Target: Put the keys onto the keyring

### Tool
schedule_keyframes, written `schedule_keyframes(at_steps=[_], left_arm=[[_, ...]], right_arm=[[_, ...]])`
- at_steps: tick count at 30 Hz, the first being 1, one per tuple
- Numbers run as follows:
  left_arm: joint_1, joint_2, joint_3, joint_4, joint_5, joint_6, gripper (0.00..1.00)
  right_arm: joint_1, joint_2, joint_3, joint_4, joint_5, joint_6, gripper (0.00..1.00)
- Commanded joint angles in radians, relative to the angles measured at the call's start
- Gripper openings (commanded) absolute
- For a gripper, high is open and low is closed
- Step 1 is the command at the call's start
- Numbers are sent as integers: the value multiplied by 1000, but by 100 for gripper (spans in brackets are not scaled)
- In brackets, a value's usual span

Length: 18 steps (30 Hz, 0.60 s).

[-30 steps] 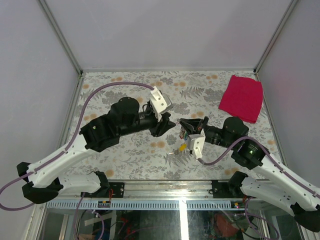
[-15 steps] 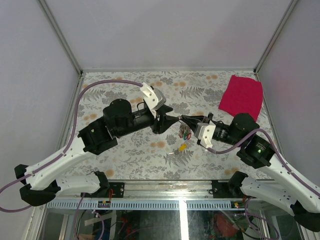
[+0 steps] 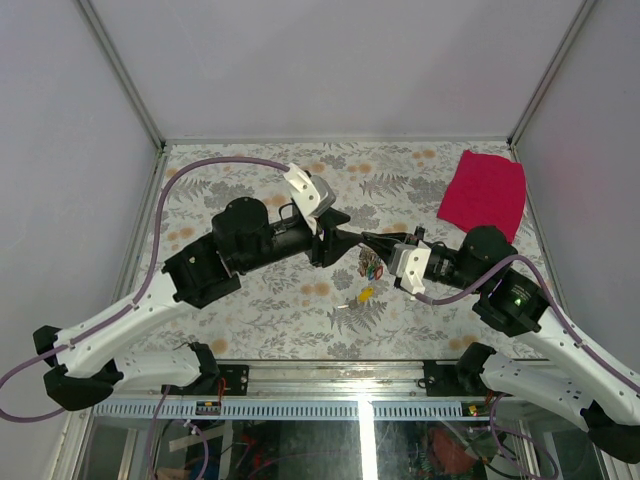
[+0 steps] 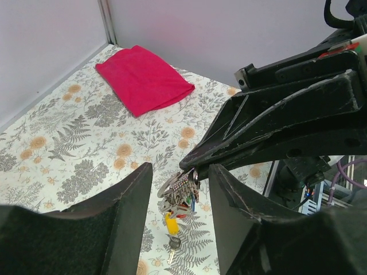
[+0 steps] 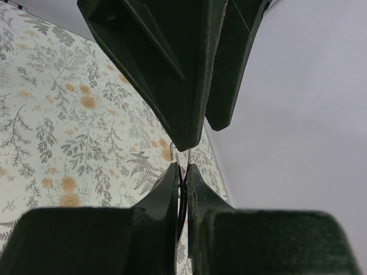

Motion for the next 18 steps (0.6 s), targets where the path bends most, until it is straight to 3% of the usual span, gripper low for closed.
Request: schedule_keyframes(at_steps=[1, 12, 18], left_arm=[[3, 6, 4, 69, 16, -24, 46], [3, 28, 18, 48, 31, -18, 41], [2, 42, 29, 34, 42, -14, 27]], right_arm=[[8, -19, 55, 88, 7, 12, 0], [8, -25, 41, 124, 32, 14, 0], [7, -25, 37, 143, 39, 20, 0]])
